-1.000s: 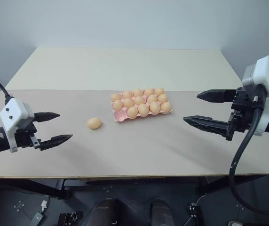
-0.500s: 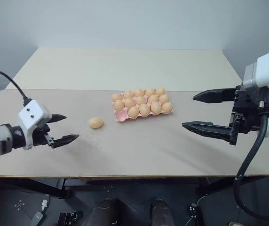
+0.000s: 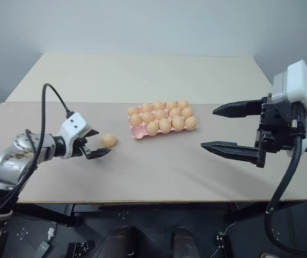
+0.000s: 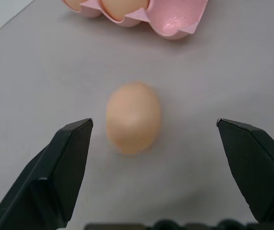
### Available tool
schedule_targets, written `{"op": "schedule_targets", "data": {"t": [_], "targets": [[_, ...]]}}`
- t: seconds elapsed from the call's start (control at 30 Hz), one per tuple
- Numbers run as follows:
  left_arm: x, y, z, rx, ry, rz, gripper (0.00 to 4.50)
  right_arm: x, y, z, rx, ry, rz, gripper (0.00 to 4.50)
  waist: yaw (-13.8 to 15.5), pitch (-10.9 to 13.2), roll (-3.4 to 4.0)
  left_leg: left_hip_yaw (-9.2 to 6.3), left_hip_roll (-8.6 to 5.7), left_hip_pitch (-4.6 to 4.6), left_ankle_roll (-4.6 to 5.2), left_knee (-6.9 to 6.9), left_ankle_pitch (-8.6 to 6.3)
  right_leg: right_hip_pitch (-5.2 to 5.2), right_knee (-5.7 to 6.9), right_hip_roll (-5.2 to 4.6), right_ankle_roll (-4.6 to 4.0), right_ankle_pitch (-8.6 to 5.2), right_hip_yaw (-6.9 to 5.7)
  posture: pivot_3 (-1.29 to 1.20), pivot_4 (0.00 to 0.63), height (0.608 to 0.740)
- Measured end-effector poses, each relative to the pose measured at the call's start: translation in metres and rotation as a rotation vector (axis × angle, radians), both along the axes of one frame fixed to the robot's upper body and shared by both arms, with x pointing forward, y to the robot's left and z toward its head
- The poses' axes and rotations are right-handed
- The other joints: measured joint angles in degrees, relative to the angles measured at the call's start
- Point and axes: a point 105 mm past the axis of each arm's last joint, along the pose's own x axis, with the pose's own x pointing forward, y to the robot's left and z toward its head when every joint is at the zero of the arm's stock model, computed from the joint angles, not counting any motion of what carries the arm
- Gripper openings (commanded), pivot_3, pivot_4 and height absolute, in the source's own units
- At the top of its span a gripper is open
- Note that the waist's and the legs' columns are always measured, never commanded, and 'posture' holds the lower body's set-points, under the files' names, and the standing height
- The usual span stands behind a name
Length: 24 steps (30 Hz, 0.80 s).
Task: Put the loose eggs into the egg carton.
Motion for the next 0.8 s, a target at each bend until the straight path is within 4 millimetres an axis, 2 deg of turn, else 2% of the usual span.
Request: {"op": "schedule_targets", "data": {"t": [0.2,0.3,0.4,0.63,0.7,0.8], "targets": [[0.011,0.002,-0.025,0.021,0.078,0.010,4.50,0.001,0.003,-0.001,0.001,-0.003,0.009,4.49,-0.19,0.00,0.00,0.00,0.00,-0.01,0.00,0.01,0.00,-0.01,0.01,-0.01,0.01,0.00,0.00,0.00,0.150,0.740],[0.014,0.001,-0.028,0.019,0.078,0.002,4.50,0.001,0.003,-0.001,0.002,-0.006,0.006,4.49,-0.13,0.00,0.00,-0.01,-0.02,-0.02,0.00,0.03,0.00,0.00,0.00,-0.03,0.02,0.01,0.00,0.00,0.150,0.740],[0.016,0.000,-0.029,0.017,0.075,-0.010,3.91,0.002,0.003,-0.001,0.002,-0.006,0.006,4.50,-0.09,0.00,0.00,-0.01,-0.03,-0.01,0.00,0.03,0.00,0.01,0.01,-0.03,0.03,0.02,0.00,0.00,0.150,0.740],[0.018,-0.006,-0.030,0.019,0.049,-0.032,1.65,0.001,0.003,-0.003,0.000,0.000,0.005,4.50,0.22,-0.01,-0.01,-0.02,-0.02,-0.02,0.00,0.06,0.00,0.02,0.02,-0.03,0.06,0.04,0.00,0.00,0.150,0.740],[0.019,-0.006,-0.029,0.024,0.039,-0.032,1.36,0.002,0.002,-0.005,-0.001,0.010,0.001,4.50,0.24,-0.01,-0.01,-0.02,-0.02,-0.02,0.00,0.06,0.00,0.01,0.02,-0.03,0.06,0.04,0.00,0.00,0.150,0.740],[0.019,-0.007,-0.028,0.028,0.026,-0.036,1.27,0.002,0.001,-0.007,-0.002,0.017,-0.002,4.50,0.25,-0.01,-0.01,-0.02,-0.02,-0.02,0.00,0.06,0.00,0.01,0.02,-0.03,0.06,0.04,0.01,0.00,0.150,0.740]]}}
